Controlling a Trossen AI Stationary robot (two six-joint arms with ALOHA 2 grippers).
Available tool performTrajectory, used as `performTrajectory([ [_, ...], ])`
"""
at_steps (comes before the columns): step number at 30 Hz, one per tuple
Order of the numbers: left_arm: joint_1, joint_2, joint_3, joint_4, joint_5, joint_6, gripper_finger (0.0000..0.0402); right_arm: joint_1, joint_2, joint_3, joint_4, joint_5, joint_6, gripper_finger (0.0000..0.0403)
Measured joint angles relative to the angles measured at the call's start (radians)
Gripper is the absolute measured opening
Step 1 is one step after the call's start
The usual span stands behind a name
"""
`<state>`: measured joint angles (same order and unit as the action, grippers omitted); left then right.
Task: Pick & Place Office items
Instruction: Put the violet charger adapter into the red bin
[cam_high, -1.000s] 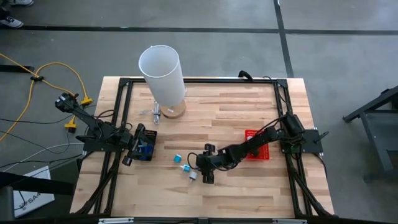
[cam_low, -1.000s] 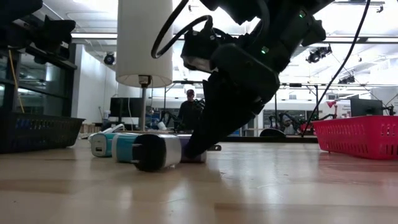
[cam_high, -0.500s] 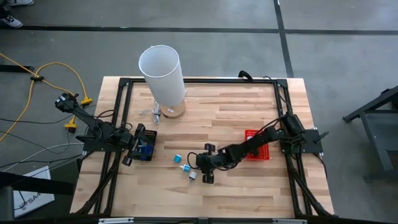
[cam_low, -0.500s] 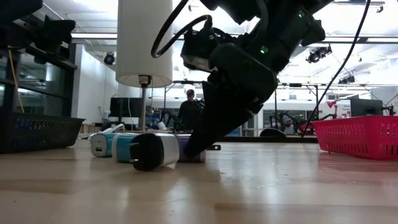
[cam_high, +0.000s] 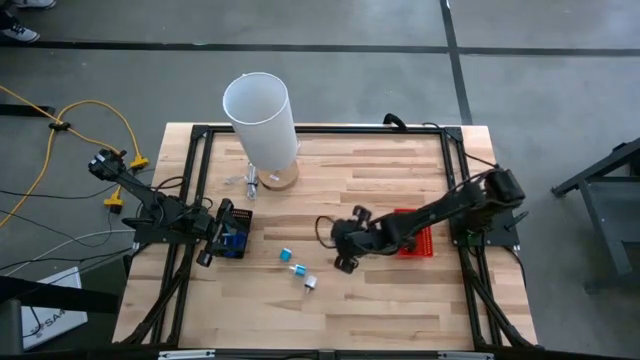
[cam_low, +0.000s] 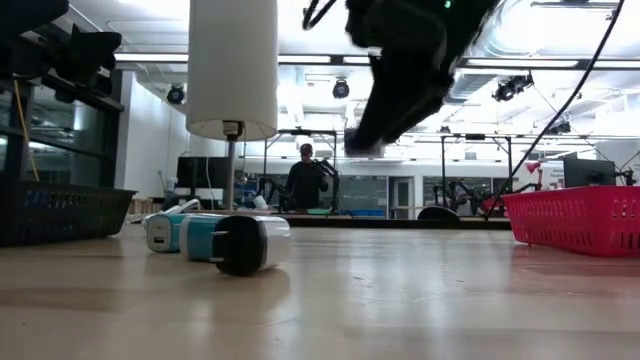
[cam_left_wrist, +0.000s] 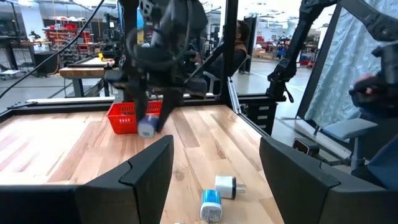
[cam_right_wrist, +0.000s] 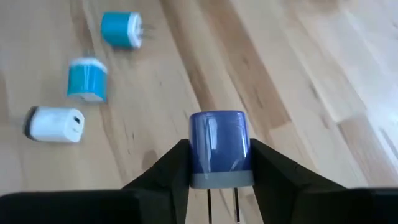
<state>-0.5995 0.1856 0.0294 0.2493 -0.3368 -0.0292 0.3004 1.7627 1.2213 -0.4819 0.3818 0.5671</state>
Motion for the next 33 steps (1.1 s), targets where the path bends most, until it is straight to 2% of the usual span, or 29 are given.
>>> performTrajectory([
  [3,0.000,0.001,0.000,0.001,0.000,0.000,0.0233,0.004,-0.054,-0.003,-0.090,0.029,0.092,0.0127],
  [8,0.000,0.002,0.000,0.008,0.000,0.000,0.0233,0.034,-0.146,-0.037,-0.236,0.161,0.267,0.0125],
  [13,0.000,0.003,0.000,0.015,0.000,0.000,0.0233,0.080,-0.220,-0.124,-0.355,0.246,0.498,0.0129],
  [21,0.000,0.004,0.000,0.015,0.000,0.000,0.0233,0.175,-0.331,-0.274,-0.425,0.282,0.828,0.0128],
  [26,0.000,0.004,0.000,0.018,0.000,0.000,0.0233,0.242,-0.334,-0.315,-0.495,0.275,1.018,0.0127],
  [33,0.000,0.004,0.000,0.021,0.000,0.000,0.0233,0.316,-0.332,-0.369,-0.501,0.263,1.219,0.0127],
])
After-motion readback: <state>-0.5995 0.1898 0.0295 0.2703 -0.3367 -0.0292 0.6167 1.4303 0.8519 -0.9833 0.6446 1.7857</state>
